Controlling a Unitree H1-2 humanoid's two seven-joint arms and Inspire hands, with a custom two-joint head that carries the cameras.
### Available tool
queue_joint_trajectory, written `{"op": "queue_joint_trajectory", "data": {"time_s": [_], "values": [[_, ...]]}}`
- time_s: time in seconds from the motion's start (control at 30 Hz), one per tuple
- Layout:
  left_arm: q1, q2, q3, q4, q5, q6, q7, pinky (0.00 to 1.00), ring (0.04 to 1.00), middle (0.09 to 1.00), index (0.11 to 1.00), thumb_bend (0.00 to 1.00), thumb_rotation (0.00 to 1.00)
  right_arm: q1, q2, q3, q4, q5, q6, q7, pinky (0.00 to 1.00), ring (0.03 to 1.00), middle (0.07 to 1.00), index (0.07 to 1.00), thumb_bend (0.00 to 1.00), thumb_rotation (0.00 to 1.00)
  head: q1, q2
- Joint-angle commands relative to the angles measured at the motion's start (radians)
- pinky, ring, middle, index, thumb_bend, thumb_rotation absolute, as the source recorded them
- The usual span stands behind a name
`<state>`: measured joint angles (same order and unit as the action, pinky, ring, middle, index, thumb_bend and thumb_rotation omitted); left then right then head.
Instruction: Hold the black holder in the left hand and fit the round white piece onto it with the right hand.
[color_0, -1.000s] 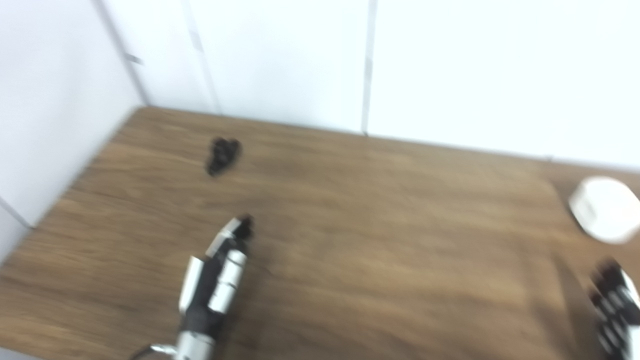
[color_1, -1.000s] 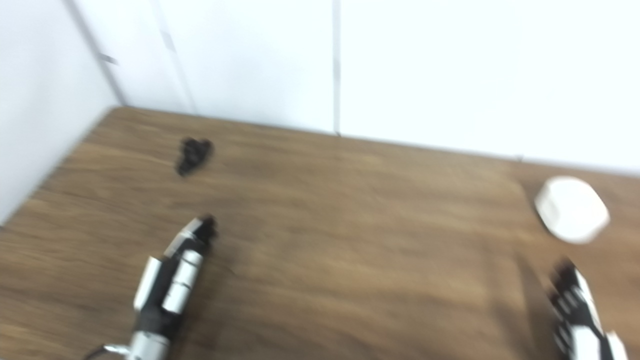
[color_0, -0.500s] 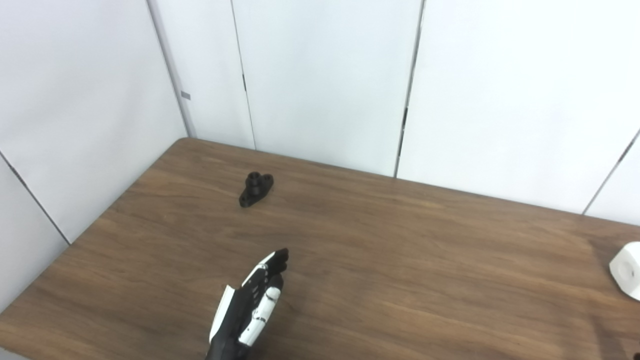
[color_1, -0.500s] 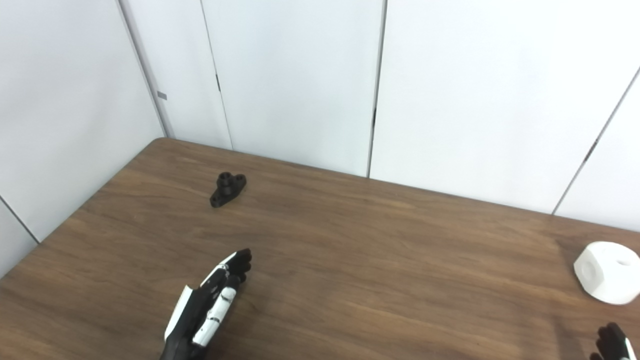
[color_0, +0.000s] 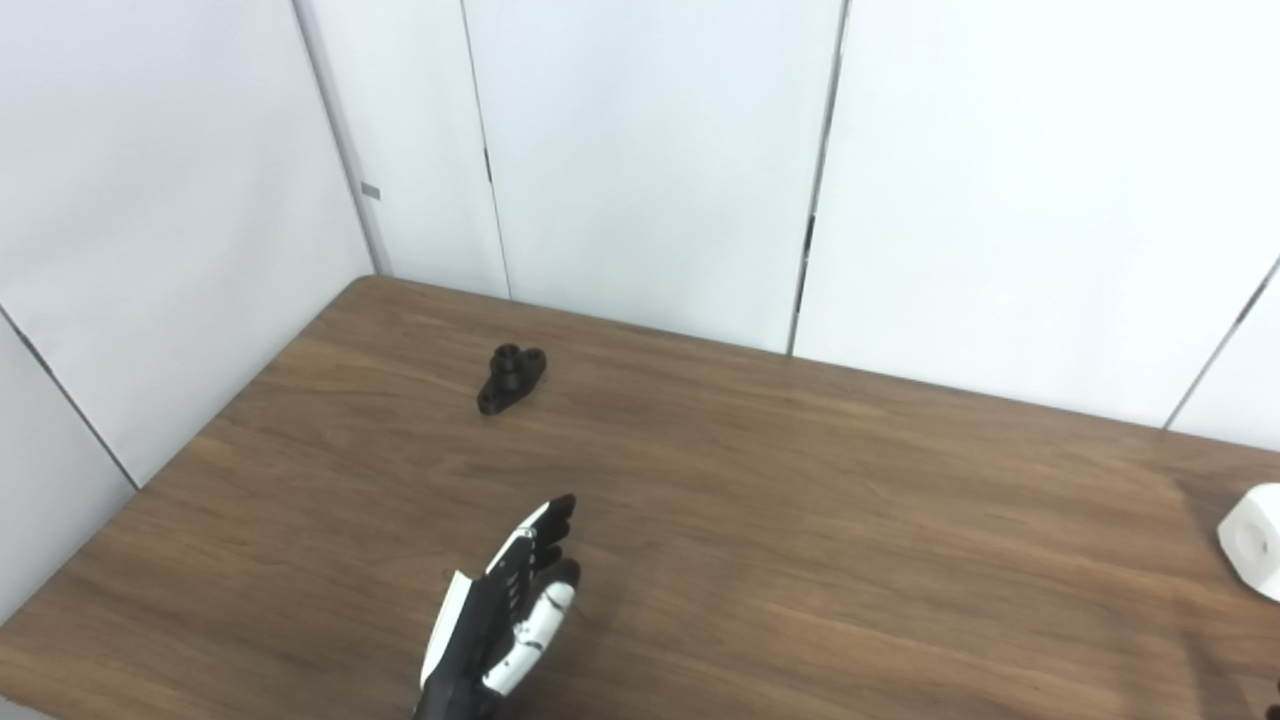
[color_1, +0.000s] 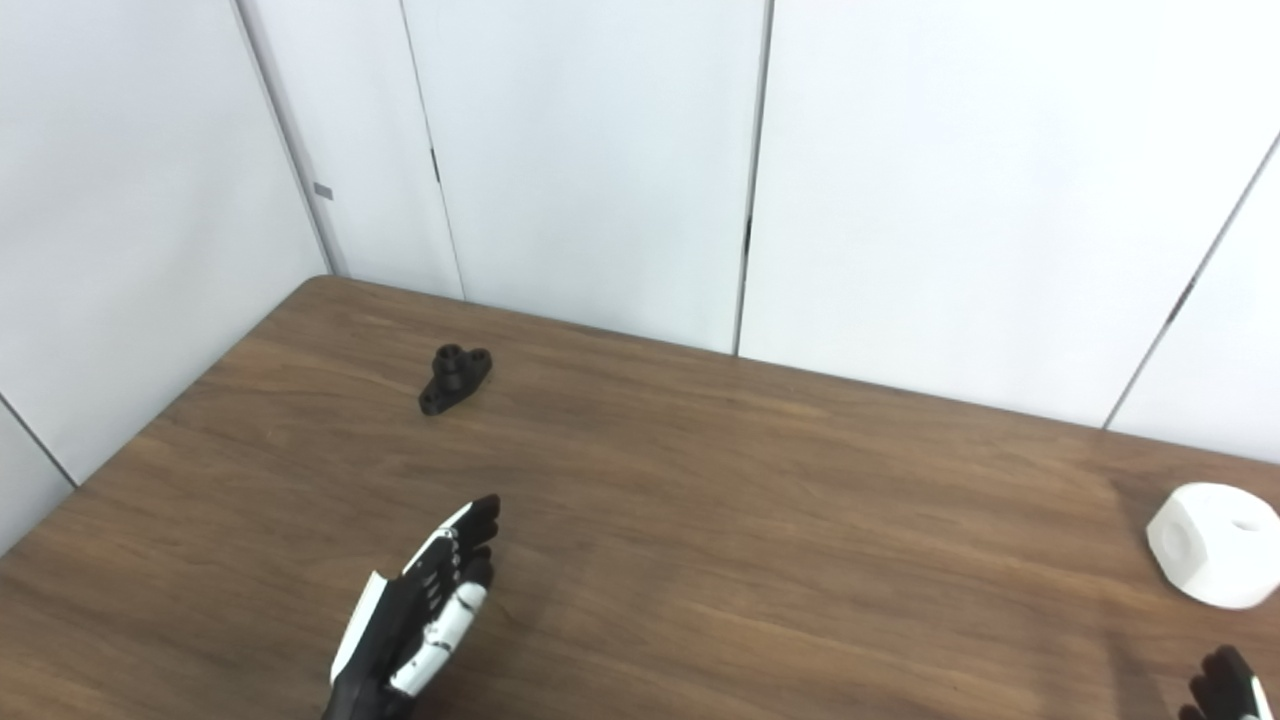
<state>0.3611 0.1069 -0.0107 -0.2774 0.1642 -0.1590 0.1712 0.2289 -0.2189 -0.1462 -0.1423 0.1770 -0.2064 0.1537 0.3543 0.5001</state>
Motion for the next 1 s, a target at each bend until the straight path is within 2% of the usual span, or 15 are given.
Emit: {"op": "queue_joint_trajectory", "data": {"time_s": [0.0, 0.07, 0.13, 0.2, 0.3, 0.4, 0.5, 0.63, 0.83, 0.97], "values": [[0.054, -0.095, 0.013, -0.06, 0.095, 0.055, 0.054, 0.83, 0.874, 0.888, 0.867, 0.56, 0.29, 0.05, 0.003, 0.0, 0.078, -0.011, -0.001, -0.003, 1.0, 1.0, 1.0, 0.998, 0.46, 1.0, -0.003, -0.002], [0.042, -0.105, 0.034, -0.111, 0.146, 0.131, 0.081, 0.79, 0.85, 0.864, 0.843, 0.74, 0.2, 0.053, 0.005, 0.0, 0.072, -0.01, 0.005, -0.004, 1.0, 1.0, 1.0, 0.996, 0.48, 1.0, -0.007, -0.003], [0.021, -0.099, 0.056, -0.147, 0.188, 0.184, 0.101, 0.78, 0.846, 0.856, 0.838, 0.82, 0.18, 0.056, 0.007, 0.001, 0.069, -0.01, 0.005, -0.004, 1.0, 1.0, 1.0, 0.998, 0.5, 1.0, -0.01, -0.001], [-0.006, -0.087, 0.075, -0.167, 0.231, 0.231, 0.119, 0.79, 0.852, 0.858, 0.836, 0.85, 0.18, 0.058, 0.008, 0.001, 0.067, 0.0, 0.0, 0.002, 1.0, 1.0, 1.0, 1.0, 0.5, 1.0, -0.012, 0.001], [-0.05, -0.063, 0.094, -0.178, 0.318, 0.285, 0.144, 0.84, 0.879, 0.88, 0.837, 0.86, 0.21, 0.061, 0.008, 0.003, 0.063, -0.001, -0.006, 0.004, 1.0, 1.0, 1.0, 1.0, 0.47, 1.0, -0.014, 0.012], [-0.093, -0.04, 0.106, -0.168, 0.424, 0.325, 0.179, 0.83, 0.878, 0.882, 0.829, 0.85, 0.25, 0.063, 0.011, 0.002, 0.058, 0.001, -0.003, 0.002, 1.0, 1.0, 1.0, 1.0, 0.45, 1.0, -0.018, 0.016], [-0.137, -0.025, 0.119, -0.152, 0.486, 0.354, 0.207, 0.81, 0.875, 0.883, 0.817, 0.84, 0.27, 0.065, 0.013, 0.003, 0.053, -0.005, 0.003, -0.003, 1.0, 1.0, 0.998, 0.999, 0.48, 1.0, -0.018, 0.017], [-0.219, 0.009, 0.15, -0.121, 0.53, 0.43, 0.204, 0.84, 0.924, 0.923, 0.811, 0.8, 0.31, 0.07, 0.015, 0.003, 0.043, -0.02, 0.011, -0.012, 1.0, 1.0, 0.993, 0.996, 0.54, 1.0, -0.017, 0.018], [-0.327, 0.048, 0.195, -0.061, 0.558, 0.537, 0.162, 0.89, 0.956, 0.934, 0.803, 0.83, 0.46, 0.076, 0.013, 0.002, 0.035, -0.01, 0.009, -0.006, 1.0, 1.0, 0.999, 1.0, 0.56, 1.0, -0.015, 0.025], [-0.396, 0.068, 0.206, 0.0, 0.561, 0.587, 0.144, 0.88, 0.949, 0.931, 0.787, 0.84, 0.49, 0.08, 0.012, 0.001, 0.029, -0.005, 0.013, -0.005, 1.0, 1.0, 1.0, 1.0, 0.56, 1.0, -0.013, 0.029]]}}
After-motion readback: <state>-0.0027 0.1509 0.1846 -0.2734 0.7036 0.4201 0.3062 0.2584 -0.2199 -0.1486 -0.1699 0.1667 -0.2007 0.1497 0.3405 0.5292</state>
